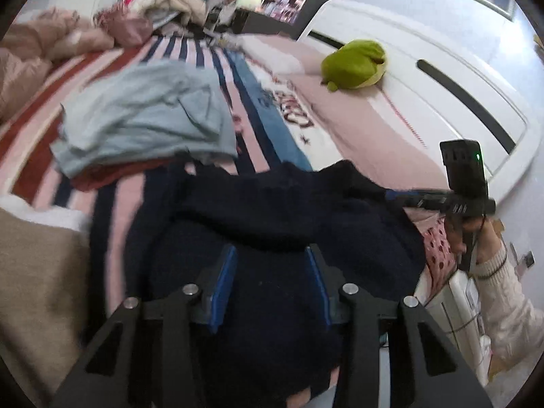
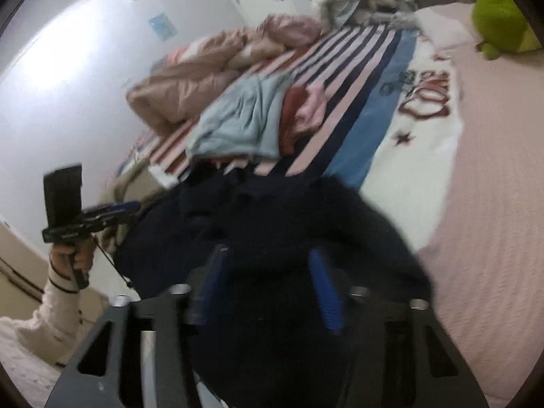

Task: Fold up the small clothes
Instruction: 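Open both tools to release the folded sweater, then grasp the folded sweater edge again with both tools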

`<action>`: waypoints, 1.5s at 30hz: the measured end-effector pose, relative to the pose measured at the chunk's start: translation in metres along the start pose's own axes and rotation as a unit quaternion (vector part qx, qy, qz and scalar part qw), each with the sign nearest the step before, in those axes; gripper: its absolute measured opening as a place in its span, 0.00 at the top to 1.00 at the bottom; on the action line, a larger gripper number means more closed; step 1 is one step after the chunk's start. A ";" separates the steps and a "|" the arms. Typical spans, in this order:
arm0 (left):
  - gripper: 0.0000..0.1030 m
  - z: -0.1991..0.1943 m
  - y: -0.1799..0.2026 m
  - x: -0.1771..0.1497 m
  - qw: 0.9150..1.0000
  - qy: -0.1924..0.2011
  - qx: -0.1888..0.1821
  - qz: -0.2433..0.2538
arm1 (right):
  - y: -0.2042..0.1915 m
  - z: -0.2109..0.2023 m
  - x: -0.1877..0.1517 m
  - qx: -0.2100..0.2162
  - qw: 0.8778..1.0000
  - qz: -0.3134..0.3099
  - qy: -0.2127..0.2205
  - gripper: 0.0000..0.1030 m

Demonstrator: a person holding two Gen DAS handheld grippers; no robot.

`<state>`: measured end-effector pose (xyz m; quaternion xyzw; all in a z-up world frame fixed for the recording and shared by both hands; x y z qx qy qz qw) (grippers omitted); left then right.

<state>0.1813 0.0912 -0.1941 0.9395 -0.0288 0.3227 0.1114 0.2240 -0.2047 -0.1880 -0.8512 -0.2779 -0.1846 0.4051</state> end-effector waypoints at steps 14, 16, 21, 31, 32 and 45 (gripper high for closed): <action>0.34 -0.016 -0.050 0.017 0.989 0.025 0.132 -0.062 | 0.038 -0.044 0.024 -0.111 0.991 0.038 0.071 0.79; 0.29 -0.044 -0.040 0.004 0.992 0.039 0.105 -0.060 | 0.017 -0.052 0.009 -0.095 0.993 0.025 0.073 0.78; 0.15 -0.093 -0.008 -0.040 0.995 0.064 0.053 -0.064 | -0.043 -0.049 -0.030 -0.057 0.996 -0.008 0.072 0.78; 0.11 -0.064 -0.001 -0.134 0.980 0.025 -0.039 -0.195 | -0.119 -0.003 -0.068 -0.025 0.996 -0.072 0.042 0.90; 0.11 -0.059 -0.003 -0.137 0.978 0.024 -0.038 -0.205 | -0.123 0.006 -0.066 -0.027 0.996 -0.082 0.033 0.90; 0.11 -0.014 -0.035 -0.110 0.945 0.058 -0.086 -0.311 | -0.106 0.094 -0.075 -0.034 0.993 -0.078 -0.082 0.91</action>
Point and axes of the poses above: each gripper's, at about its wrist camera, not at the fingertips, and z roughly the way its jaws point, y to its right, x to its top, the point moved 8 cm from there along z, roughly the way its jaws point, and after that the axes turned 15 degrees about x, right-handed, at the moved point
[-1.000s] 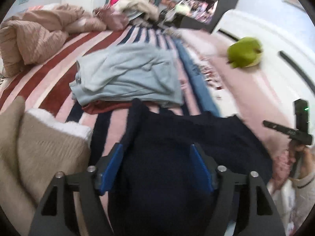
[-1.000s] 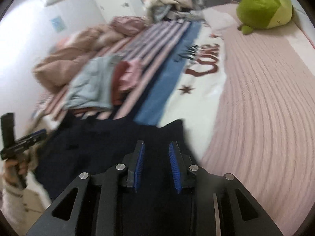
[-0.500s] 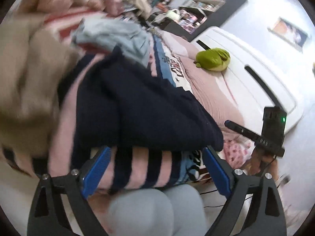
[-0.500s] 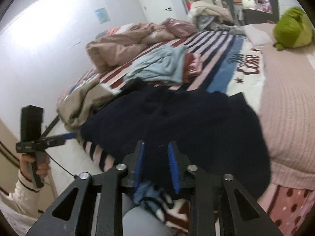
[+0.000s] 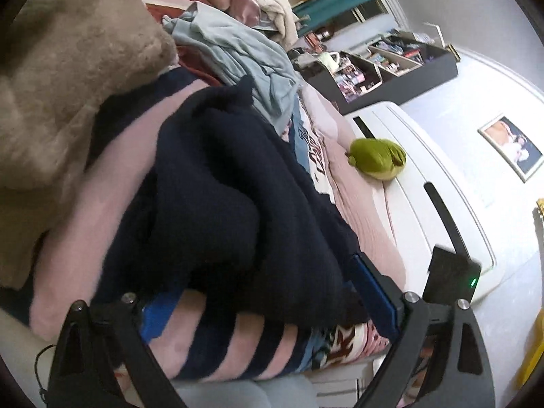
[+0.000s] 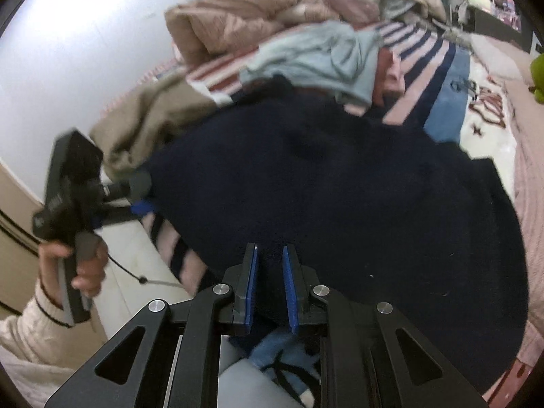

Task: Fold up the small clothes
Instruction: 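Grasp the folded sweater edge again with both tools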

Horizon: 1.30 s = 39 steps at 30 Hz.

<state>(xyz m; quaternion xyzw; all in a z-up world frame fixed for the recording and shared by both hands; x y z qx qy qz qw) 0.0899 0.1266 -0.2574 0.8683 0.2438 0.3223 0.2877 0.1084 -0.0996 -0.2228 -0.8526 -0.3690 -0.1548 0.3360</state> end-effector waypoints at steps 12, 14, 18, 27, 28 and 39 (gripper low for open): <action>0.72 -0.010 0.042 0.027 0.989 0.069 0.075 0.105 | 0.004 -0.029 0.002 0.019 0.999 0.023 0.041 0.90; 0.73 -0.017 0.065 0.030 0.981 0.087 0.084 0.151 | 0.007 -0.048 0.003 0.020 0.997 0.027 0.064 0.90; 0.73 -0.023 0.113 0.032 0.957 0.121 0.107 0.240 | 0.015 -0.094 -0.002 0.024 0.992 0.034 0.123 0.90; 0.74 0.011 0.233 -0.005 0.906 0.110 0.078 0.402 | 0.047 -0.197 -0.040 -0.005 0.972 0.057 0.229 0.90; 0.75 0.021 0.245 -0.015 0.902 0.101 0.072 0.414 | 0.051 -0.206 -0.046 -0.007 0.969 0.063 0.239 0.90; 0.84 0.116 0.280 -0.132 0.894 -0.100 -0.040 0.434 | 0.090 -0.246 -0.095 -0.034 0.956 0.112 0.268 0.89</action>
Point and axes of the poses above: each gripper's, at about its wrist camera, not at the fingertips, and z roughly the way its jaws point, y to its right, x to its top, the point moved 8 cm from there along z, roughly the way its jaws point, and after that the axes turned 15 degrees about x, right-handed, at the moved point
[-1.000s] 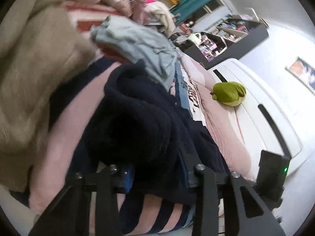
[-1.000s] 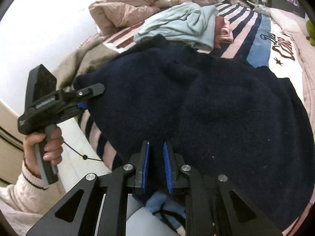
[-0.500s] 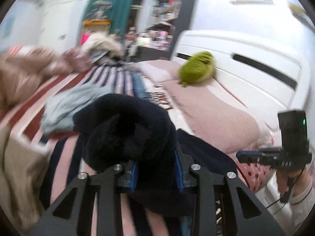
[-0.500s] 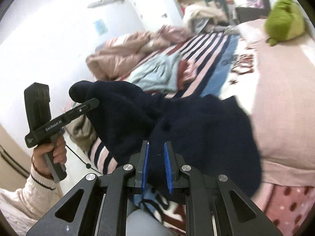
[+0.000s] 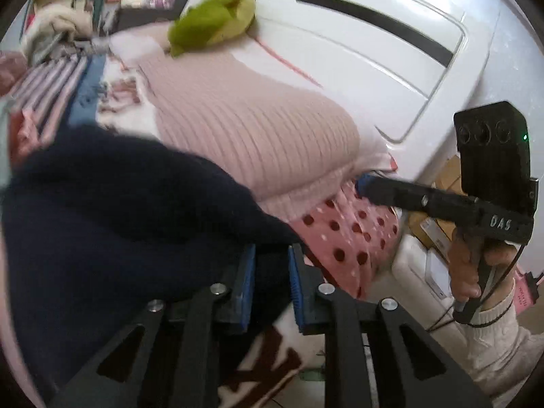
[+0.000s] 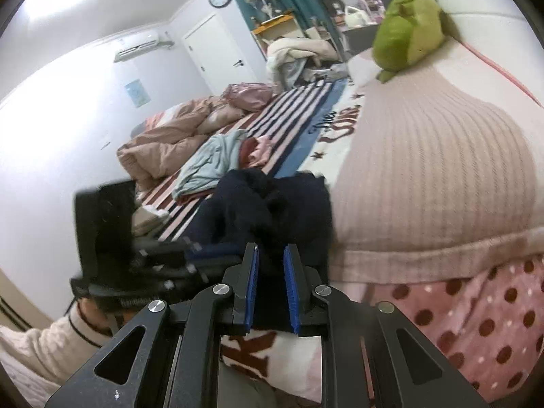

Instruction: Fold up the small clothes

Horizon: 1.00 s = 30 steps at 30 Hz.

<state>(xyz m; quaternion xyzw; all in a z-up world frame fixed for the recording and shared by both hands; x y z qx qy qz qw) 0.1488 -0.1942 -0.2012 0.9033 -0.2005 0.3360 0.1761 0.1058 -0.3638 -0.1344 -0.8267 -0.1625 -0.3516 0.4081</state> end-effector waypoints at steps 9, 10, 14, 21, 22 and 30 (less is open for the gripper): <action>0.40 -0.056 0.004 -0.012 0.998 0.020 -0.050 -0.022 | -0.004 0.016 0.009 0.008 1.000 -0.015 -0.019 0.60; 0.39 -0.069 0.000 -0.013 0.998 0.033 -0.049 -0.028 | -0.007 0.022 0.012 0.010 0.999 -0.023 -0.024 0.58; 0.25 -0.113 -0.029 -0.017 0.996 0.066 -0.021 -0.048 | -0.016 0.062 0.029 0.026 0.998 -0.037 -0.051 0.43; 0.25 -0.151 -0.097 -0.031 0.990 0.088 0.037 -0.107 | -0.009 0.146 0.036 0.009 0.989 -0.044 -0.141 0.70; 0.25 -0.151 -0.102 -0.033 0.989 0.089 0.042 -0.111 | -0.008 0.149 0.035 -0.001 0.988 -0.051 -0.147 0.87; 0.17 -0.137 -0.117 -0.042 0.989 0.068 0.017 -0.127 | 0.013 0.089 0.006 -0.034 0.994 -0.005 -0.105 0.88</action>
Point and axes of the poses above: each gripper's, at about its wrist camera, not at the fingertips, and z roughly the way its jaws point, y to its right, x to its top, the point moved 8 cm from there along z, roughly the way its jaws point, and after that the axes turned 15 degrees about x, right-handed, at the moved point
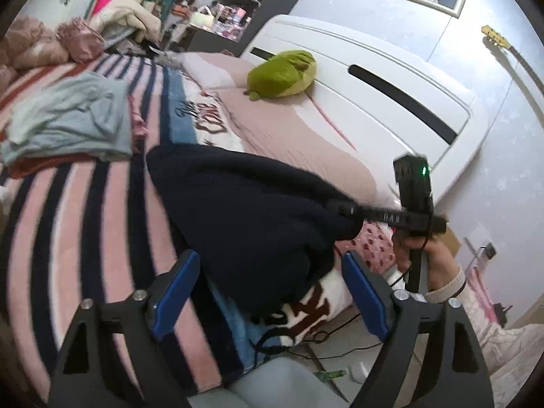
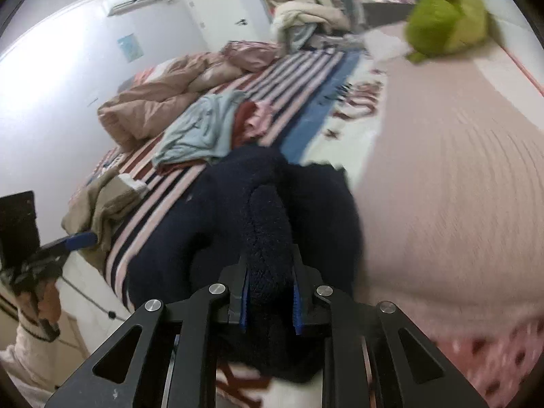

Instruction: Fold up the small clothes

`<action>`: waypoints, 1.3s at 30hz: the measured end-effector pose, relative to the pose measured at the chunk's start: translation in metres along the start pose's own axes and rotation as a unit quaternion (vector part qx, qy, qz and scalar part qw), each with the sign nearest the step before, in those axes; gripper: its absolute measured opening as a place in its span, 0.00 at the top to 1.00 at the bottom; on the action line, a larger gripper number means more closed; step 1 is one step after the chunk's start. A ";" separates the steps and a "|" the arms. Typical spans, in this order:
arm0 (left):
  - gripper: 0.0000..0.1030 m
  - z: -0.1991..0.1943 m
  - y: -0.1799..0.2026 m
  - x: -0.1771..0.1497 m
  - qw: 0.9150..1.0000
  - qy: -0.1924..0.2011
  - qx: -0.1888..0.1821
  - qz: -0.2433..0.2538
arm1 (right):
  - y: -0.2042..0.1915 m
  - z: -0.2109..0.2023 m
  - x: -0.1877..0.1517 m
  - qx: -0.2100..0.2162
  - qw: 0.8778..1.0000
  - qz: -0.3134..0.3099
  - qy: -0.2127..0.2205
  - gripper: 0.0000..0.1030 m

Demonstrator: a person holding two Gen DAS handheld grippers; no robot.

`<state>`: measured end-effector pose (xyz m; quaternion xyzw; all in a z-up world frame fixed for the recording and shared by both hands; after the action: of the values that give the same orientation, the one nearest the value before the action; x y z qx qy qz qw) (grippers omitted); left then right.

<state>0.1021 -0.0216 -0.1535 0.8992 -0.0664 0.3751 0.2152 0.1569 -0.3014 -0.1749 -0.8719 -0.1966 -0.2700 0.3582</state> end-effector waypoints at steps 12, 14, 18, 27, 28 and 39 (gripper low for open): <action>0.10 0.106 0.003 0.006 0.987 -0.109 -0.077 -0.090 | 0.028 -0.001 -0.041 0.019 0.999 0.047 -0.004 0.88; 0.07 0.117 0.002 0.007 0.984 -0.116 -0.079 -0.107 | 0.026 0.001 -0.041 0.021 0.999 0.042 -0.006 0.88; 0.07 0.134 0.002 0.004 0.979 -0.136 -0.078 -0.128 | 0.026 0.002 -0.041 0.028 0.999 0.043 -0.006 0.87; 0.46 0.122 0.001 -0.003 0.980 -0.125 -0.070 -0.136 | 0.028 0.003 -0.038 0.035 0.998 0.054 -0.007 0.83; 0.48 0.120 0.002 -0.003 0.981 -0.123 -0.075 -0.134 | 0.030 0.003 -0.037 0.035 0.998 0.057 -0.007 0.82; 0.54 0.097 -0.006 -0.004 0.983 -0.107 -0.089 -0.124 | 0.050 0.018 -0.047 0.127 0.978 0.164 -0.023 0.64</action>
<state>0.1637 -0.0591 -0.2194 0.9128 -0.0104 0.2396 0.3305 0.1530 -0.3290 -0.2401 -0.8454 -0.0913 -0.1605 0.5012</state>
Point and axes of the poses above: each gripper's, at about its wrist camera, not at the fingertips, and z roughly the way its jaws point, y to its right, x to its top, the point moved 8 cm from there along z, roughly the way its jaws point, and after that the axes turned 15 degrees about x, right-handed, at the moved point
